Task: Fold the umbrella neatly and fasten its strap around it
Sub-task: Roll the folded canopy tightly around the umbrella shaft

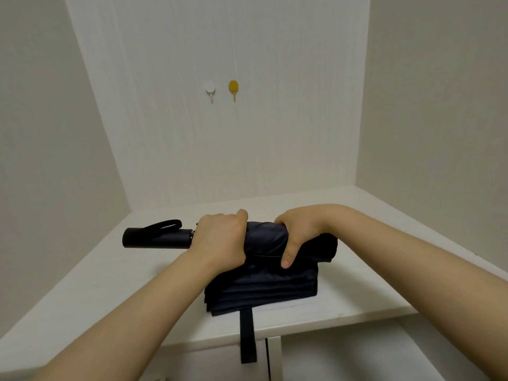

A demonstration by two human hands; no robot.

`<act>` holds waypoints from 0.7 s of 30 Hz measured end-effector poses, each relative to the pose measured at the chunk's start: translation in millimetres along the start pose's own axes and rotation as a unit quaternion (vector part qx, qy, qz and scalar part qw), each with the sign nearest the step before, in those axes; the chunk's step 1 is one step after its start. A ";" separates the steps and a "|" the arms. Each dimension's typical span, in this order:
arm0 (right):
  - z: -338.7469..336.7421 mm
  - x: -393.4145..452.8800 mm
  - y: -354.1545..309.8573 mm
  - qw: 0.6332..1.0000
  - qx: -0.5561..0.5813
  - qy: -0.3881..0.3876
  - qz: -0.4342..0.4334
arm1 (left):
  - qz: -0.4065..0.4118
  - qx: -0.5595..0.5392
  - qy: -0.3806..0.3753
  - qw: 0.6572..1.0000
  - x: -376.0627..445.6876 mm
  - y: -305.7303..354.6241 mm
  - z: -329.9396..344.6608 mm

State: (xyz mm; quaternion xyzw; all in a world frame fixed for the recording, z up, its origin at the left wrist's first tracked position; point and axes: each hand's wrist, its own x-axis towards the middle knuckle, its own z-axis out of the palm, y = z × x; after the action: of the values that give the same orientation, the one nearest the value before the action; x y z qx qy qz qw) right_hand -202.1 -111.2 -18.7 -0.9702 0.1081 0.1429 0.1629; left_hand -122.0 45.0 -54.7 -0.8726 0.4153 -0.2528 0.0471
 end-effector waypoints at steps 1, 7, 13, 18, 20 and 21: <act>0.5 0.7 1.7 1.000 0.007 -0.008 0.007 | 0.003 0.011 0.002 1.000 -0.4 0.1 -0.1; 5.2 -0.9 8.3 0.999 0.039 -0.006 0.017 | 0.003 0.044 0.014 0.999 -2.3 -3.8 3.1; 15.4 3.7 4.9 0.994 0.033 0.102 0.006 | 0.011 0.044 0.027 0.999 0.6 -11.2 5.0; 16.5 5.0 1.5 0.979 -0.057 0.193 0.004 | 0.001 0.004 -0.045 0.999 2.9 -16.4 -4.0; 17.4 4.2 0.5 0.970 -0.112 0.218 -0.008 | 0.016 0.016 -0.069 0.997 0.3 -10.2 -8.1; 18.0 3.6 0.0 0.964 -0.139 0.228 -0.015 | 0.031 0.019 -0.065 0.997 -1.2 -5.5 -8.9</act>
State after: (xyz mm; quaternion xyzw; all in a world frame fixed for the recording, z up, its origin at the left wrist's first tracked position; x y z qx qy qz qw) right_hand -203.0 -105.6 -36.2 -0.9917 0.1072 -0.0708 -0.0001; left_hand -123.1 50.5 -45.8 -0.8729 0.4331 -0.2021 0.0983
